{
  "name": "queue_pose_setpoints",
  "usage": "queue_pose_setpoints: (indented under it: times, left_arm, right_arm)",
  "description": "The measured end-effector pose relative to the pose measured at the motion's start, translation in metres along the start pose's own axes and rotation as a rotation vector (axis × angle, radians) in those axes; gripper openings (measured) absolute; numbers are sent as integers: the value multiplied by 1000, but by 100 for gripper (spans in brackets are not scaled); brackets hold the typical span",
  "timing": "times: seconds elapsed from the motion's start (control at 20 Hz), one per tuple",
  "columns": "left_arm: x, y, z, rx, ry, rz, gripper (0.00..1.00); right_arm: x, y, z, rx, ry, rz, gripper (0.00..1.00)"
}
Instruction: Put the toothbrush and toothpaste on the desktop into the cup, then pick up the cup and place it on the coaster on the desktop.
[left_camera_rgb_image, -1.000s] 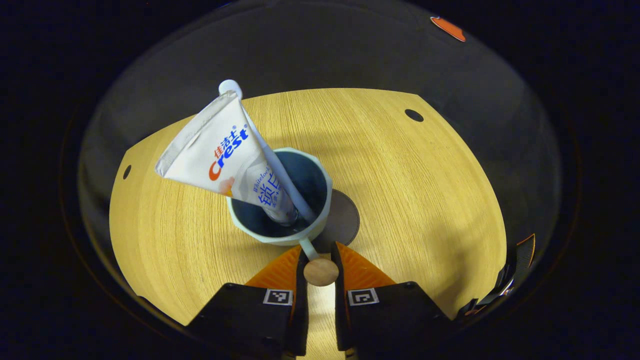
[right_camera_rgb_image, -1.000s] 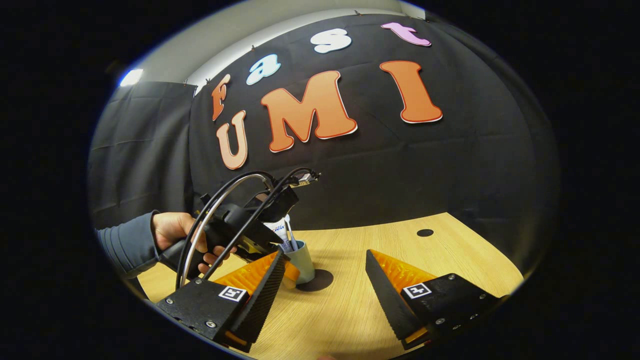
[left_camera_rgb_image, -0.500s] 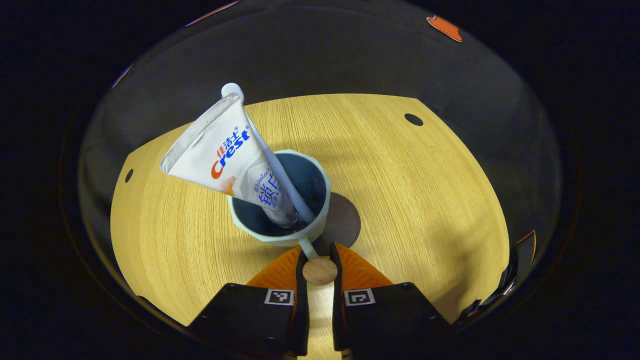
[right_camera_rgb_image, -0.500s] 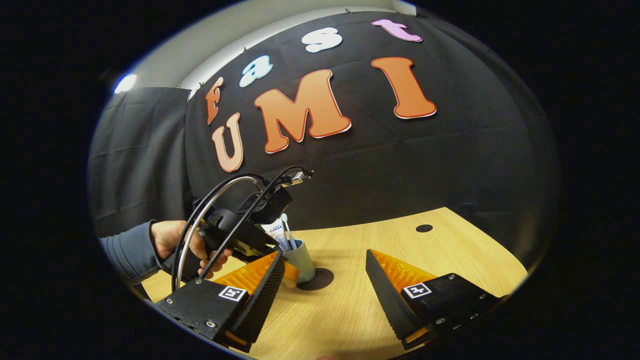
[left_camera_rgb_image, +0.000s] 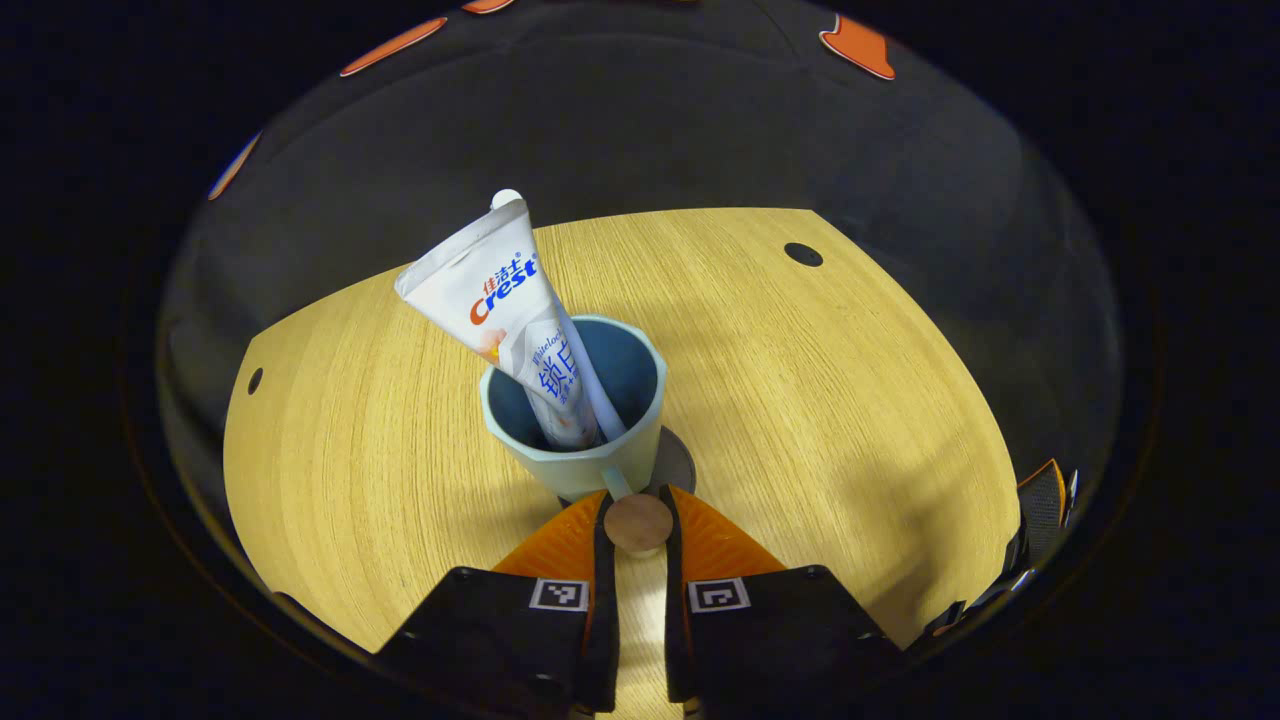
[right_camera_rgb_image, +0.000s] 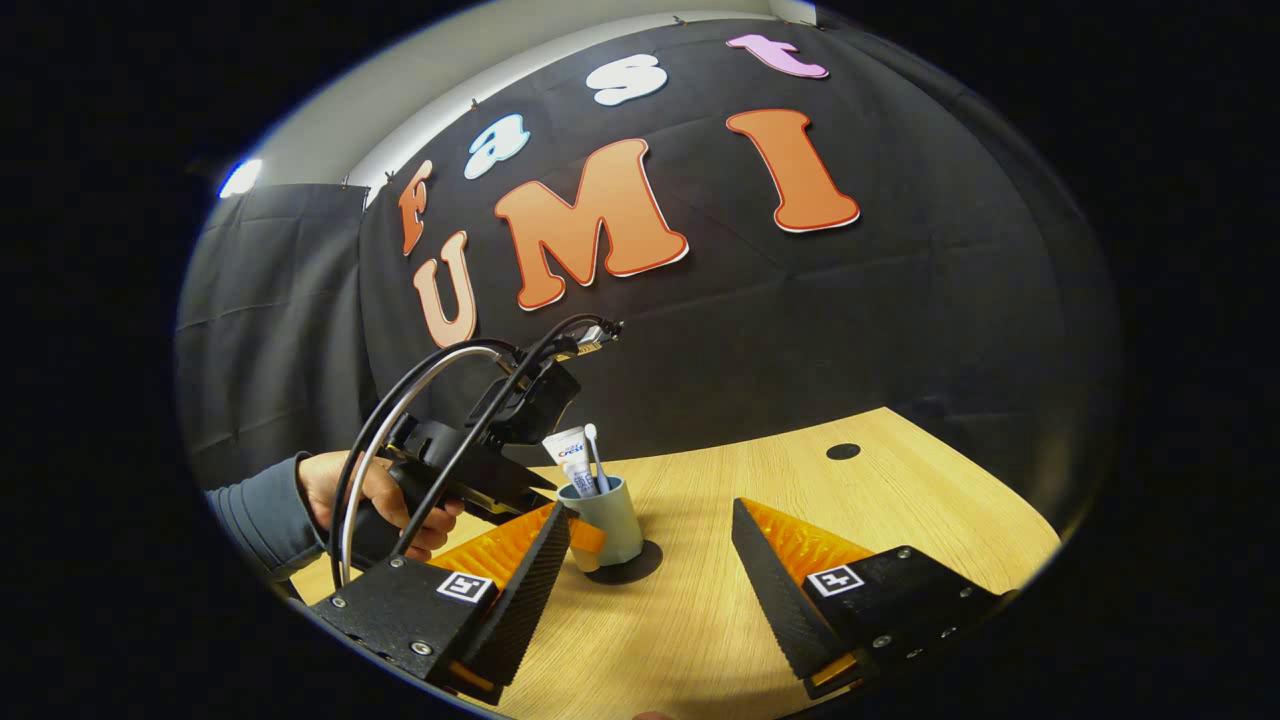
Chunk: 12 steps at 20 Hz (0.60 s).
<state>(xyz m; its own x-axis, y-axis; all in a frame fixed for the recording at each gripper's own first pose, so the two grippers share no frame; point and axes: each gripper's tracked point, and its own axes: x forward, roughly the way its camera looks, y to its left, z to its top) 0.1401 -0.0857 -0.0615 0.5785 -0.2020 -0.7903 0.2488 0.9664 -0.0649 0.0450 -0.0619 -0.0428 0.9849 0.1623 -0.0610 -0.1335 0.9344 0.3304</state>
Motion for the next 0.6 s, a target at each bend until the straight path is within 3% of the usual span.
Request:
queue_pose_setpoints:
  times: [0.35, 0.55, 0.6]
  left_arm:
    - [-2, -2, -1, -12, 7, -22, 23]
    - [2, 7, 4, 1, 8, -45, 37]
    - [0, 10, 9, 6, -9, -47, 50]
  right_arm:
    - [1, 0, -3, -10, 7, -10, 98]
    - [1, 5, 0, -30, -2, -19, 98]
    - [1, 8, 1, -37, -7, -19, 98]
